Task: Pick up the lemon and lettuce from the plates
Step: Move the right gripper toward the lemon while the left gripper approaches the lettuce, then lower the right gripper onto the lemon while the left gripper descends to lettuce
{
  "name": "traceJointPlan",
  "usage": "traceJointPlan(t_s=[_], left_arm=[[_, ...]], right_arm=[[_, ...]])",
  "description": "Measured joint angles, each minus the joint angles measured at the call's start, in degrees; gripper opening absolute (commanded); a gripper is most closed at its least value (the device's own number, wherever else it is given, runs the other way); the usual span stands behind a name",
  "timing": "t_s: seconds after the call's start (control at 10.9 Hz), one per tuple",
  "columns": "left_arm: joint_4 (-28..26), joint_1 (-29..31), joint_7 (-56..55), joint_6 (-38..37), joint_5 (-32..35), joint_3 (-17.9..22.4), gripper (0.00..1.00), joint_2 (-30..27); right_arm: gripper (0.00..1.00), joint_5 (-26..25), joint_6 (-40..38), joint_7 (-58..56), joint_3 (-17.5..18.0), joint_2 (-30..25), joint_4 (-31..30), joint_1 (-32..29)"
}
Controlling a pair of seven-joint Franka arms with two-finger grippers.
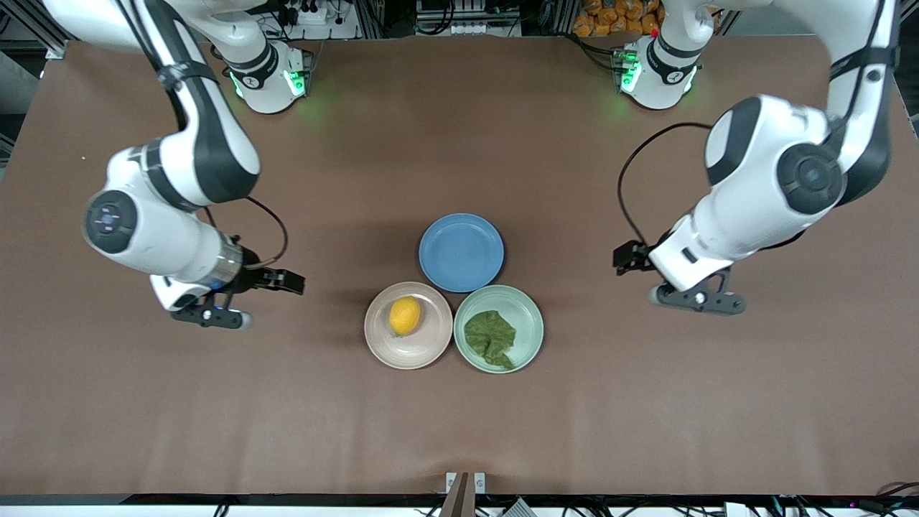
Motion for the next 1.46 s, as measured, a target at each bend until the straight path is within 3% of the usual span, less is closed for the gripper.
traceJointPlan(t_s=[0.73, 1.1, 1.46], left_arm=[[0.10, -3.29, 0.95, 9.31, -0.08, -0.54, 1.00, 6.99], [1.67, -4.84, 0.99, 15.62, -0.71, -0.71, 1.00, 11.30], [3.72, -6.78, 0.99, 21.42, -2.00, -1.07, 1.00, 16.04]], right_arm=[[1.00, -0.47, 10.19, 11.09, -0.01, 5.70, -0.01, 6.26], [1.00, -0.44, 18.48, 17.12, 0.01, 9.78, 0.02, 9.46], [1.00, -0.44, 21.97, 18.07, 0.01, 13.86, 0.06, 11.56]])
